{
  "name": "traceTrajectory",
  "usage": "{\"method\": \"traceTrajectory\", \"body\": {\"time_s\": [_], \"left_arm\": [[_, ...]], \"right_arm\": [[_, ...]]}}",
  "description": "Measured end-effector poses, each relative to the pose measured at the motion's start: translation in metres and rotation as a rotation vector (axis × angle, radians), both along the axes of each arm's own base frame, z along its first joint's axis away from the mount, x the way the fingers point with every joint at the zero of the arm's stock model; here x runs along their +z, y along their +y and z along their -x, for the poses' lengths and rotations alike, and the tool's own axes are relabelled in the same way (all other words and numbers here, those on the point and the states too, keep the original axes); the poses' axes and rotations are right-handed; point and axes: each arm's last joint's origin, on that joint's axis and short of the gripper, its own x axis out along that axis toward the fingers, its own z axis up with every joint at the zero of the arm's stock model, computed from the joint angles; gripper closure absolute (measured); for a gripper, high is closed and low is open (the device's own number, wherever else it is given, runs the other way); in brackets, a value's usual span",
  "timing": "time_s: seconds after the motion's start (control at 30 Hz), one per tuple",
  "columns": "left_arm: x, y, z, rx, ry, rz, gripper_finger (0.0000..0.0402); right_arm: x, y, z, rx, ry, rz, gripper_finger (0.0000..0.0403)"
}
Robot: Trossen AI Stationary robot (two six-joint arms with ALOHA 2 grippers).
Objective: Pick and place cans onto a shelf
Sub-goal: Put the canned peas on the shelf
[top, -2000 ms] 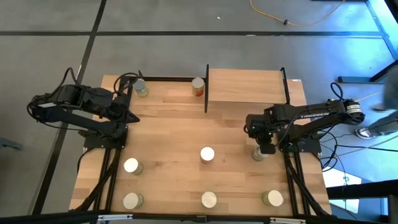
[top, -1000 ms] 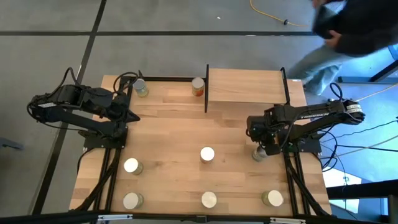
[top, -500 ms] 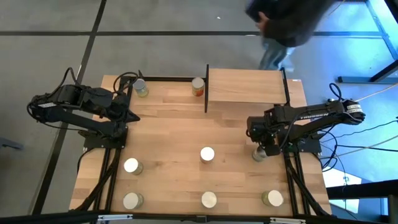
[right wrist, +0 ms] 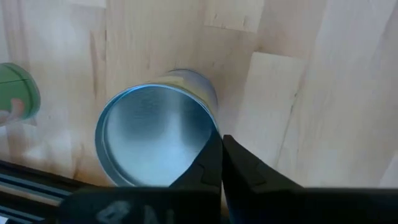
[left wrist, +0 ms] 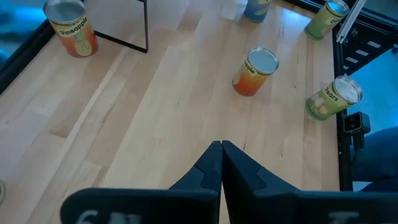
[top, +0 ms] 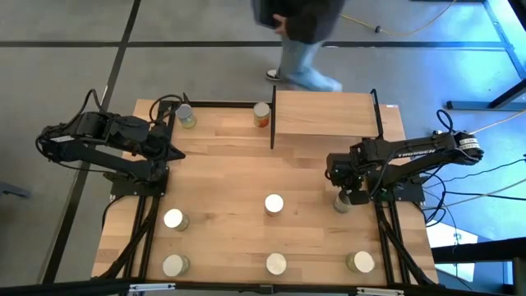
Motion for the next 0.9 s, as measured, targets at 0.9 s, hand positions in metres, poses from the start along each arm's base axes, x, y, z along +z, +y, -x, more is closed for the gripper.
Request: {"method": "traceTrajectory", "body": {"time_s": [0.9], "left_arm": [[0.0, 0.0, 0.0, 0.0, 0.0, -0.001, 0.0401]], "right_arm": [[0.013, 0.001, -0.005, -0.116, -0.012, -0.032, 0.0403]]}}
